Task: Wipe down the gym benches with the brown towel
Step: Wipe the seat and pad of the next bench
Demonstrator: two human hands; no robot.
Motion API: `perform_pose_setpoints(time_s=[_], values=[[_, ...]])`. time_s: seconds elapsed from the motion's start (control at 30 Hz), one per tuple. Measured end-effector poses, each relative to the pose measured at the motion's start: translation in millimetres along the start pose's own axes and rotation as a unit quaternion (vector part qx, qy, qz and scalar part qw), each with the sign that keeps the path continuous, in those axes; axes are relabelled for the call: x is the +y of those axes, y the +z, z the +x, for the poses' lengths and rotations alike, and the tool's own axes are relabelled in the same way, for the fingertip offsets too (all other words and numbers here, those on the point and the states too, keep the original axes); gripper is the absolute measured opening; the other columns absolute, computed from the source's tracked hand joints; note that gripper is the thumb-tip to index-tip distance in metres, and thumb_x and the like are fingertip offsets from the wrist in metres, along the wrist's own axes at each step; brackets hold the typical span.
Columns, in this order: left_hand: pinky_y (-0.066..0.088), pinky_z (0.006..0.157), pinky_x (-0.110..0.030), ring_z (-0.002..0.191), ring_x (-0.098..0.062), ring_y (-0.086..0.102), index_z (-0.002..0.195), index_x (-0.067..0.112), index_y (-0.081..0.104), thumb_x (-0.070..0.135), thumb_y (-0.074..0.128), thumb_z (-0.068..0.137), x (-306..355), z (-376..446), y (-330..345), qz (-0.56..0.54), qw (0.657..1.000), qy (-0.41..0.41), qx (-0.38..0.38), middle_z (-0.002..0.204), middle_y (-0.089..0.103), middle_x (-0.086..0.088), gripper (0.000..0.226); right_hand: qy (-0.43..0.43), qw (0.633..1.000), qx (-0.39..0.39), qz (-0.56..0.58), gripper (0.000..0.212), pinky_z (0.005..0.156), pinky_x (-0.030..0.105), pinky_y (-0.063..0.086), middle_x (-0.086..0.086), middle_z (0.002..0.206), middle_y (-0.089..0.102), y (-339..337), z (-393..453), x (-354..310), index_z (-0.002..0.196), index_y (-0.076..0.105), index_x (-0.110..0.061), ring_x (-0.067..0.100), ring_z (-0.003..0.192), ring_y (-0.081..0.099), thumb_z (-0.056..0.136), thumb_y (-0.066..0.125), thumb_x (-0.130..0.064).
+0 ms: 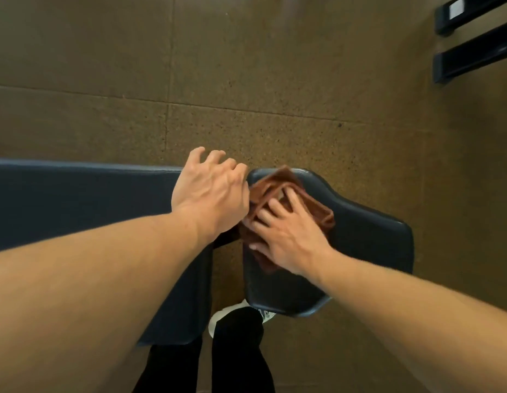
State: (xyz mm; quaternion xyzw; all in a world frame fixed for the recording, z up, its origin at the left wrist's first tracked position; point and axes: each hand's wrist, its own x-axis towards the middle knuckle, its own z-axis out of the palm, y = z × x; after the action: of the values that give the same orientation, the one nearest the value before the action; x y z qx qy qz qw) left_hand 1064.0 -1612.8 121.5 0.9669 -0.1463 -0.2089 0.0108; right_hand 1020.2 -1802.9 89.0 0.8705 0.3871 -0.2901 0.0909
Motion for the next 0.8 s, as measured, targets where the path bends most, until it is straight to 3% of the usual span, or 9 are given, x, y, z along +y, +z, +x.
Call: perform_pose_setpoints(time_s=[0.1,0.2,0.3,0.33,0.47,0.57,0.67,0.73,0.8], values=[[0.034,0.11,-0.049,0.123,-0.023,0.057,0.109,0.024,0.067,0.04,0.026,0.1,1,2,3,0.014,1.0,-0.001,0.01,0.112,0.073,0.001,0.045,0.159,0.987,-0.007,0.011,0.061,0.117,0.066,0.021,0.003,0.154,0.048,-31,56,35,0.15,0.044,-0.035,0.037,0.145,0.035,0.102,0.028,-0.068],[0.034,0.11,-0.049,0.121,-0.024,0.059,0.104,0.024,0.067,0.038,0.026,0.1,1,2,4,0.006,1.0,-0.004,0.014,0.109,0.073,0.001,0.043,0.223,0.974,-0.001,0.038,0.059,0.113,0.064,0.03,0.005,0.149,0.053,-35,63,38,0.144,0.049,-0.032,0.037,0.143,0.039,0.102,0.028,-0.068],[0.033,0.111,-0.047,0.123,-0.022,0.057,0.106,0.025,0.068,0.036,0.028,0.1,2,1,6,0.004,1.0,-0.005,0.024,0.109,0.074,0.002,0.042,0.158,0.987,0.039,0.009,0.06,0.121,0.066,0.014,0.007,0.164,0.038,-10,4,4,0.156,0.042,-0.029,0.039,0.154,0.024,0.105,0.037,-0.058],[0.032,0.111,-0.047,0.124,-0.022,0.057,0.106,0.025,0.069,0.036,0.028,0.1,1,0,6,0.001,1.0,-0.006,0.024,0.11,0.074,0.002,0.042,0.113,0.993,0.03,0.029,0.058,0.122,0.066,0.01,0.007,0.162,0.042,2,-23,-12,0.154,0.047,-0.028,0.039,0.154,0.027,0.104,0.043,-0.055],[0.035,0.109,-0.047,0.124,-0.023,0.057,0.107,0.025,0.068,0.038,0.026,0.1,1,1,4,-0.003,1.0,-0.005,0.014,0.113,0.073,0.001,0.045,-0.083,0.992,-0.097,0.019,0.051,0.124,0.068,0.002,-0.006,0.118,0.076,47,-96,-53,0.124,0.075,-0.032,0.027,0.126,0.064,0.076,0.081,-0.047],[0.037,0.106,-0.046,0.117,-0.023,0.06,0.104,0.024,0.067,0.038,0.027,0.1,2,2,4,0.0,1.0,-0.009,0.021,0.108,0.073,0.002,0.043,-0.109,0.989,-0.101,0.007,0.062,0.121,0.069,0.0,0.002,0.141,0.066,39,-78,-41,0.145,0.06,-0.031,0.032,0.143,0.048,0.09,0.065,-0.059],[0.037,0.104,-0.045,0.116,-0.022,0.06,0.107,0.024,0.069,0.035,0.029,0.101,2,3,7,0.001,0.999,-0.019,0.032,0.105,0.074,0.002,0.041,-0.026,0.999,-0.027,0.014,0.069,0.121,0.069,0.002,0.005,0.155,0.052,7,-22,-9,0.155,0.046,-0.03,0.036,0.153,0.03,0.096,0.05,-0.066],[0.038,0.103,-0.046,0.117,-0.022,0.061,0.11,0.025,0.068,0.036,0.028,0.1,3,4,7,0.006,0.999,-0.02,0.031,0.105,0.074,0.003,0.042,0.06,0.998,-0.001,-0.003,0.07,0.119,0.071,0.004,0.003,0.158,0.047,-15,18,15,0.157,0.04,-0.032,0.04,0.152,0.026,0.098,0.04,-0.07],[0.038,0.103,-0.046,0.116,-0.021,0.061,0.11,0.026,0.068,0.037,0.023,0.099,3,4,8,0.014,0.999,-0.015,0.029,0.105,0.074,0.004,0.047,0.151,0.988,0.009,0.027,0.067,0.115,0.071,0.018,0.004,0.157,0.043,-29,43,32,0.157,0.036,-0.037,0.041,0.146,0.031,0.099,0.035,-0.072]])
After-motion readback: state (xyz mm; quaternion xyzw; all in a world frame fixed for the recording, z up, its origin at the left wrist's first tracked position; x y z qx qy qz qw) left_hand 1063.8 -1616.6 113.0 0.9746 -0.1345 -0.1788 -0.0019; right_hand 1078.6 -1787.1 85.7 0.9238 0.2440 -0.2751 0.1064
